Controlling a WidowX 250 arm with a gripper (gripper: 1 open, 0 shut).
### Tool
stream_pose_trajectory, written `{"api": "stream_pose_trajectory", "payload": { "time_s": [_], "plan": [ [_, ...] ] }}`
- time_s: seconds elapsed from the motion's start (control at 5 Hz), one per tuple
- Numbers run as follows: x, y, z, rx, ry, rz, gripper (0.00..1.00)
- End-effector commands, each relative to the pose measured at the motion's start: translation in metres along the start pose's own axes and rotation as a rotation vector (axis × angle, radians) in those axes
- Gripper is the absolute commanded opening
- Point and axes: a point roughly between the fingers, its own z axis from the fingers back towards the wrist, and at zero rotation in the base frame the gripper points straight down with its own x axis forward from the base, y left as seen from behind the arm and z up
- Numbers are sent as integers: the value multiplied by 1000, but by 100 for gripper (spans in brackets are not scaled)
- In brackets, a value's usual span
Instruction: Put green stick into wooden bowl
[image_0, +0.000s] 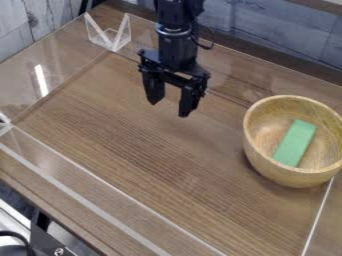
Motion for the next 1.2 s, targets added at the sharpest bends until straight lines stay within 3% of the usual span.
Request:
{"api": "stream_pose_trajectory", "payload": {
  "time_s": [0.0,0.2,0.6,1.0],
  "plan": [
    [8,3,12,2,-25,-38,100],
    [9,3,8,-4,3,-84,100],
    [15,-34,17,-30,14,-2,100],
    [22,-120,27,-65,-36,122,100]
  ]
}}
